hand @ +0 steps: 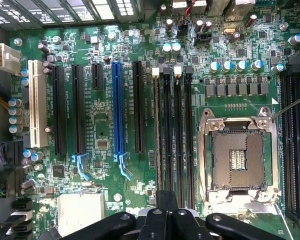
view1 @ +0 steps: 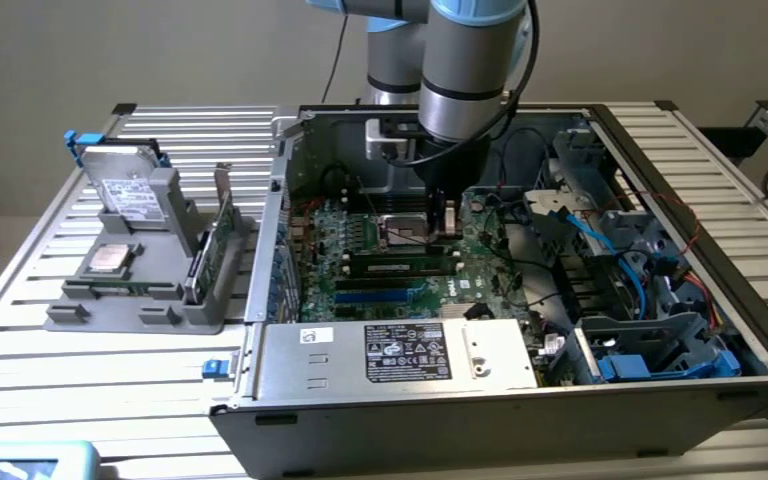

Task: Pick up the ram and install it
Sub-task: 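Press down the ram until it locks into place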

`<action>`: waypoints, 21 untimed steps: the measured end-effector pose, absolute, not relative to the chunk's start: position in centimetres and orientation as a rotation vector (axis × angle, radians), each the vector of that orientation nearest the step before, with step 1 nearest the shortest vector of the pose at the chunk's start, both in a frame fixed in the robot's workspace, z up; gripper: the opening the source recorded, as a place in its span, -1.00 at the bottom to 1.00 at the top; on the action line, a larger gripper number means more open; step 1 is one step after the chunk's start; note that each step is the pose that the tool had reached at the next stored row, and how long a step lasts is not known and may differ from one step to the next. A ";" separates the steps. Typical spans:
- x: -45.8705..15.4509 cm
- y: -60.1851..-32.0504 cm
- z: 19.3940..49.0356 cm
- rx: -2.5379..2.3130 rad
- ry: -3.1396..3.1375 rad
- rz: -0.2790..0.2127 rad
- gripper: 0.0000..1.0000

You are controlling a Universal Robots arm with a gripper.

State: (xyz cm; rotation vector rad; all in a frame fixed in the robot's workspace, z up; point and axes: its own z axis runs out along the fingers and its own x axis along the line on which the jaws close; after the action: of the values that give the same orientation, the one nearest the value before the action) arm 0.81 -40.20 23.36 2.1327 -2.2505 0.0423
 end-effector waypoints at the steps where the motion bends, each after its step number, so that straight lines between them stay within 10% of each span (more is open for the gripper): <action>1: 0.8 -40.2 23.4 2.135 -2.249 0.045 -0.79; 21: 0.6 -40.2 23.1 2.164 -2.224 0.061 -0.79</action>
State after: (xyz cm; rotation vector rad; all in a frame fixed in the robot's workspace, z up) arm 0.62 -40.22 23.11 2.1643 -2.2236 0.0613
